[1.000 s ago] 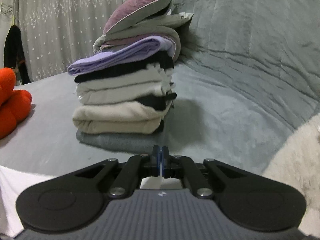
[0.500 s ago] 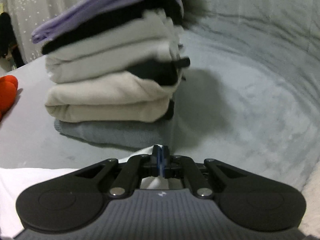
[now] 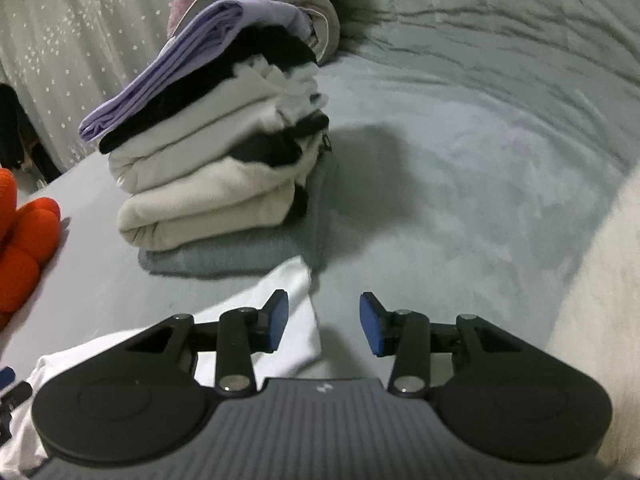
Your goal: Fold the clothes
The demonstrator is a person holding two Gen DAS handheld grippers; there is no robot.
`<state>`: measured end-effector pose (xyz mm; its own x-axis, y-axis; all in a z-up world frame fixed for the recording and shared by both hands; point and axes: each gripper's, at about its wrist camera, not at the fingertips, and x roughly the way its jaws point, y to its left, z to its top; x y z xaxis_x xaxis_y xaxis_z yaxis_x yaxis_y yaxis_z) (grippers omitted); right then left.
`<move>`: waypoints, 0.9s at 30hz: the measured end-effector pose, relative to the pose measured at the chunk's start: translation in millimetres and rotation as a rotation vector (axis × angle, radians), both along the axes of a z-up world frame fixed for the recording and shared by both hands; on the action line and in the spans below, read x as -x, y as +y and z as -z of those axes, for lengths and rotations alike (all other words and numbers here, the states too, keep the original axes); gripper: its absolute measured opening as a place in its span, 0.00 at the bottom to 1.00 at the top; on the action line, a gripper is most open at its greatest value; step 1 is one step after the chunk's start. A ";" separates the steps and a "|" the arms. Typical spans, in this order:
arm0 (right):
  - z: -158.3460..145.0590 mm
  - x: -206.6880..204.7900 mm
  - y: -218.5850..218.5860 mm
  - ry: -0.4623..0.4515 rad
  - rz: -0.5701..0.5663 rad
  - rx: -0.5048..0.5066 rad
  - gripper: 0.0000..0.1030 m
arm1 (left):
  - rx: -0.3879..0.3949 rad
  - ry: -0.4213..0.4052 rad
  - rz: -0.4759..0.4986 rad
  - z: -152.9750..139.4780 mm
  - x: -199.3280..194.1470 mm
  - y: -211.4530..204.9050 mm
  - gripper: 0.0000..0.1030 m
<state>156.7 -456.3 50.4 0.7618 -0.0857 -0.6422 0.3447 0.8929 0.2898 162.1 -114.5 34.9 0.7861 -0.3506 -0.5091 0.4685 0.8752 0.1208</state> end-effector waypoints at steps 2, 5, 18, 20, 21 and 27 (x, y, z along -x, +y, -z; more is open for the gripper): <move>4.8 4.9 1.9 -0.001 0.001 -0.025 0.43 | 0.020 0.008 0.062 1.9 12.2 -2.9 0.44; 13.3 9.1 8.0 -0.006 -0.006 -0.036 0.42 | 0.021 0.026 0.144 10.2 24.5 -12.9 0.46; 18.2 12.9 8.7 -0.033 0.006 0.116 0.01 | -0.008 0.070 0.214 27.6 40.5 -74.3 0.01; 15.7 15.2 3.6 -0.027 0.025 0.142 0.01 | 0.027 0.068 0.225 20.6 43.8 -80.4 0.01; 14.6 16.7 0.8 -0.023 0.037 0.158 0.01 | 0.045 0.066 0.230 17.1 45.4 -83.4 0.01; 18.9 19.9 -12.1 -0.007 0.059 0.155 0.01 | -0.011 0.118 0.258 33.6 45.4 -99.6 0.02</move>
